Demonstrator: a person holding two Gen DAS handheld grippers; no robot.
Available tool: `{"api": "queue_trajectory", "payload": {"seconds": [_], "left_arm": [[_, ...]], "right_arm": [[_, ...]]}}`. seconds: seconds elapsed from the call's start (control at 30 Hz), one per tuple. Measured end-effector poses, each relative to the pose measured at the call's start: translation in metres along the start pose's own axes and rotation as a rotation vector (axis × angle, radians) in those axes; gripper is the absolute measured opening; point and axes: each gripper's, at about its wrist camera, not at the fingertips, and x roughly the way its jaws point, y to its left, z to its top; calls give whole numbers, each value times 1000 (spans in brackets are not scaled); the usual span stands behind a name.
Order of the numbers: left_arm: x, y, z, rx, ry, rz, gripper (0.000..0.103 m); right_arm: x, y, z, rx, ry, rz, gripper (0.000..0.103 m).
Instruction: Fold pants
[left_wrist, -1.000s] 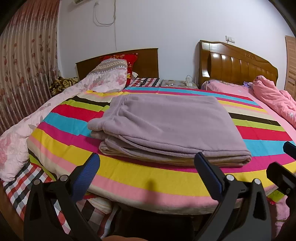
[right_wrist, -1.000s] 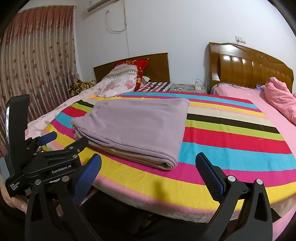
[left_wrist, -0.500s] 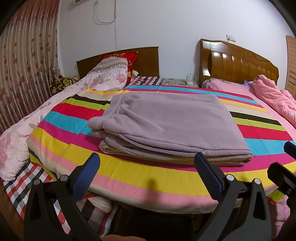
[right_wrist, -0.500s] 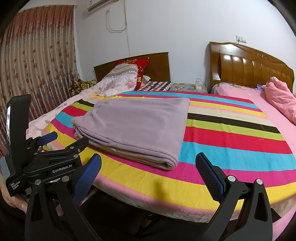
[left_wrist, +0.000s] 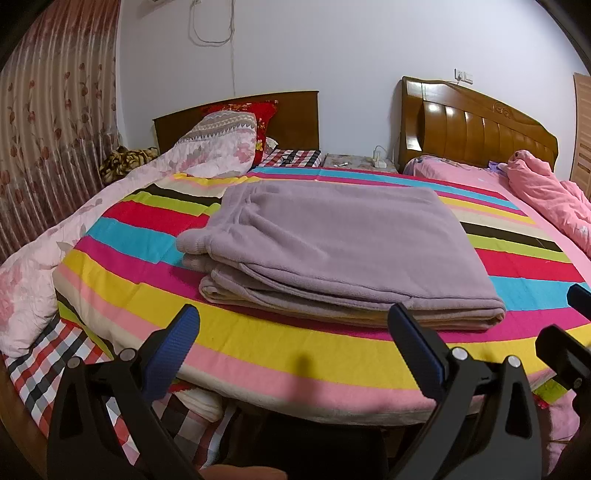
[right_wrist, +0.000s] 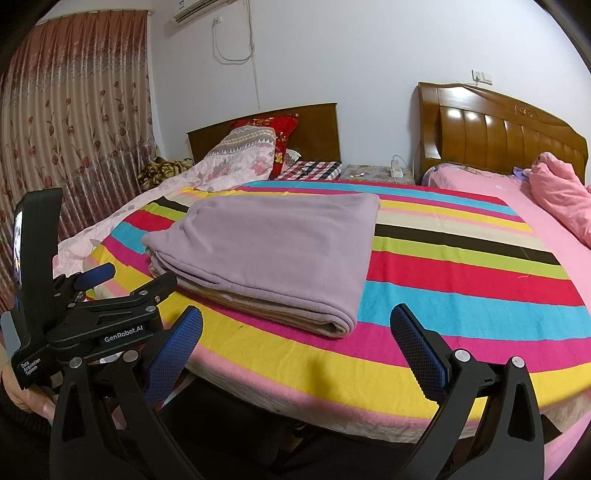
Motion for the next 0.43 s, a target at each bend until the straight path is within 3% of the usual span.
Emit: {"api": "queue_trajectory", "payload": {"seconds": [0.43], "left_arm": [[3,-1,-2,-17,28,-9,102]], "right_arm": [[0,-2,-3,-1,2,5,99]]}}
